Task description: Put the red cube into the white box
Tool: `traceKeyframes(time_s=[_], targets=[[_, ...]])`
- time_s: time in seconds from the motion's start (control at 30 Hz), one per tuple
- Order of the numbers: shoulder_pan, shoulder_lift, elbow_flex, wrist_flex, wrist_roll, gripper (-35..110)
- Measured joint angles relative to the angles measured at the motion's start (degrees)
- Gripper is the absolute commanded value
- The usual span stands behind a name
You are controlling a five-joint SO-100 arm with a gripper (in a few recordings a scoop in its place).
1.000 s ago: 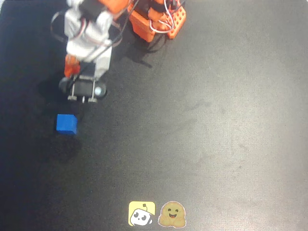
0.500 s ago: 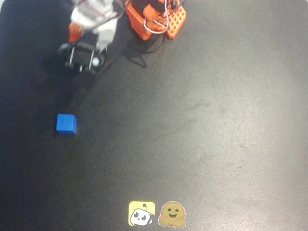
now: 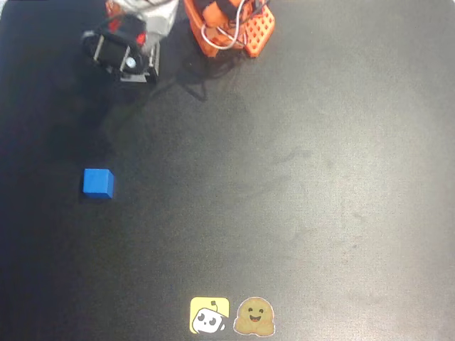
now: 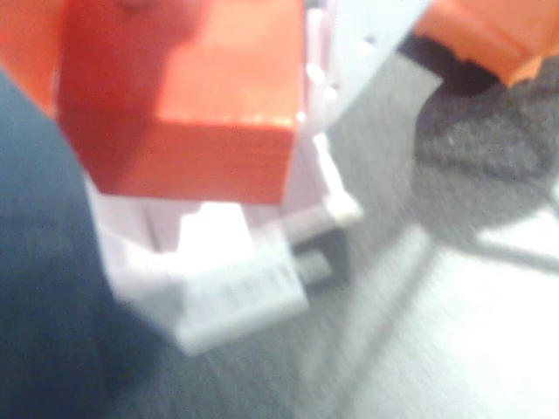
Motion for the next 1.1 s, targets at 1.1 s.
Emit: traceKeyframes(time_s=[1.1], targets=[[4.7, 0.4, 0.2, -0.6, 0.5, 19]])
